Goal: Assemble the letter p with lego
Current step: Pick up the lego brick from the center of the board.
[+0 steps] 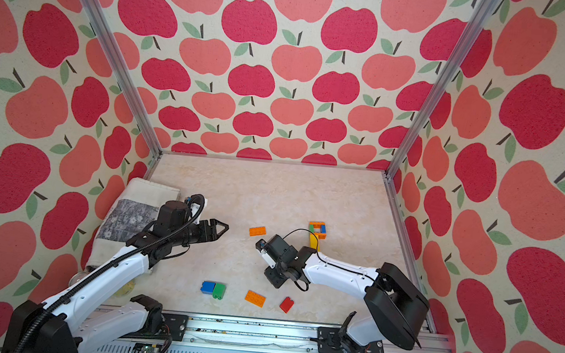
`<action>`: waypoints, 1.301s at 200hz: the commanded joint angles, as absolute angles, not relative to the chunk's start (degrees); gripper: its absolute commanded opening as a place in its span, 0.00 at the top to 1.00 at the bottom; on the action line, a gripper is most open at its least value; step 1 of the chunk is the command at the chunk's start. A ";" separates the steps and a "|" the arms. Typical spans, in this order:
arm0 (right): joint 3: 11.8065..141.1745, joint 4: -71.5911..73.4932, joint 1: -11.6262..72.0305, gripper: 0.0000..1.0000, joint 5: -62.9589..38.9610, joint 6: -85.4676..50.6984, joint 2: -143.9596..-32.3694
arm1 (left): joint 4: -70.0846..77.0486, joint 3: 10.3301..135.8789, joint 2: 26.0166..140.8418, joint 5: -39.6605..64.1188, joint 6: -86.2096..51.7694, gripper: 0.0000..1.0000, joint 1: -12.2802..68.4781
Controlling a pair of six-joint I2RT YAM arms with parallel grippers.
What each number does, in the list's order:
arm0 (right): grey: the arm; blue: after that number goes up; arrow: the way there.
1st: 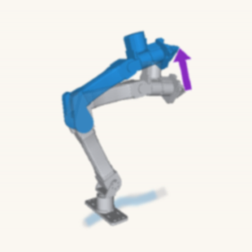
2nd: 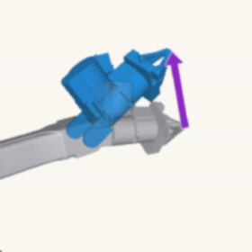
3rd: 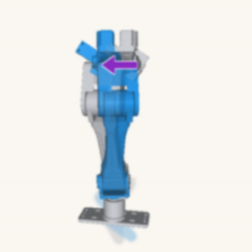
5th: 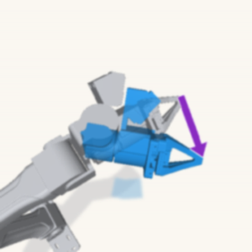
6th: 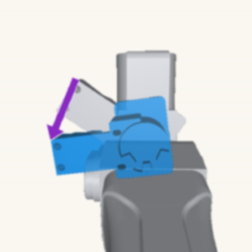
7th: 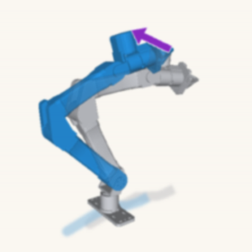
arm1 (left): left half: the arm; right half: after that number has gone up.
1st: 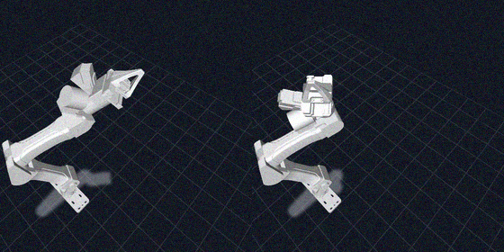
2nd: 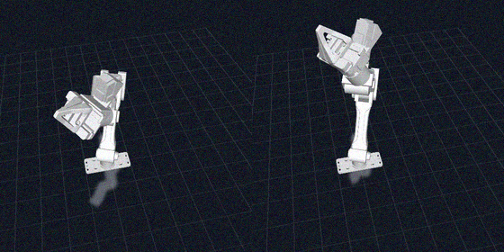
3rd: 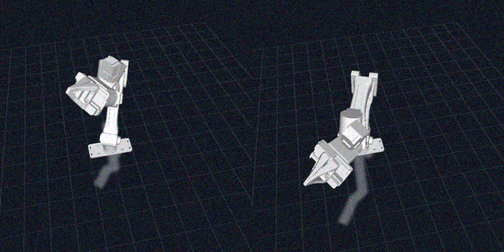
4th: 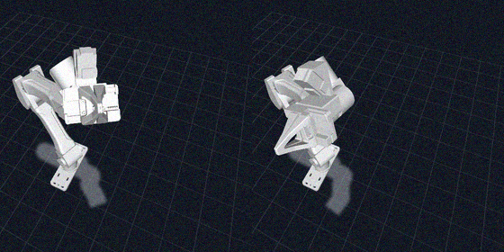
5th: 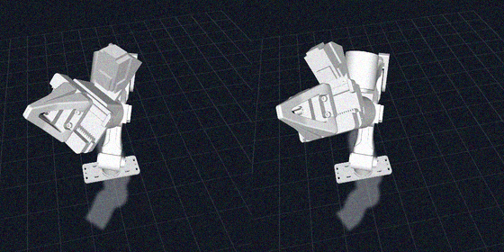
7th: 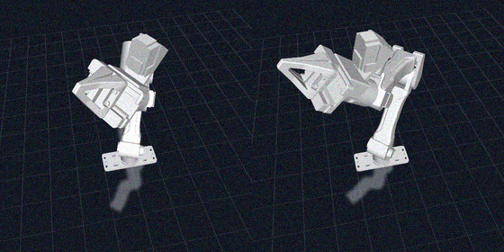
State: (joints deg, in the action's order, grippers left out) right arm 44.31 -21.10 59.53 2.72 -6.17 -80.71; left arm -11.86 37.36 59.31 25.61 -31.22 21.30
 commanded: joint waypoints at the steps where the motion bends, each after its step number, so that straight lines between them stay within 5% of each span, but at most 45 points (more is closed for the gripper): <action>1: 43.03 -14.59 59.24 0.67 3.10 -3.92 -77.08 | -14.62 40.06 61.09 29.55 -33.71 0.26 24.12; 99: 33.55 24.44 59.24 0.68 -2.38 4.27 -77.34 | -8.07 40.79 66.27 35.86 -36.75 0.39 31.98; 220: 34.44 31.70 59.59 0.69 -3.67 3.95 -82.16 | -7.74 41.07 68.30 34.73 -36.87 0.80 32.45; 260: 38.11 22.08 59.16 0.42 6.30 8.41 -83.34 | -13.00 41.22 66.45 25.27 -37.79 0.95 30.60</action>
State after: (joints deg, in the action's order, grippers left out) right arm 34.20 29.45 59.53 -1.30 4.25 -81.80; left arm -8.75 39.51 68.14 32.45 -36.64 32.10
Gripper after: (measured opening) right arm 0.505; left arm 0.169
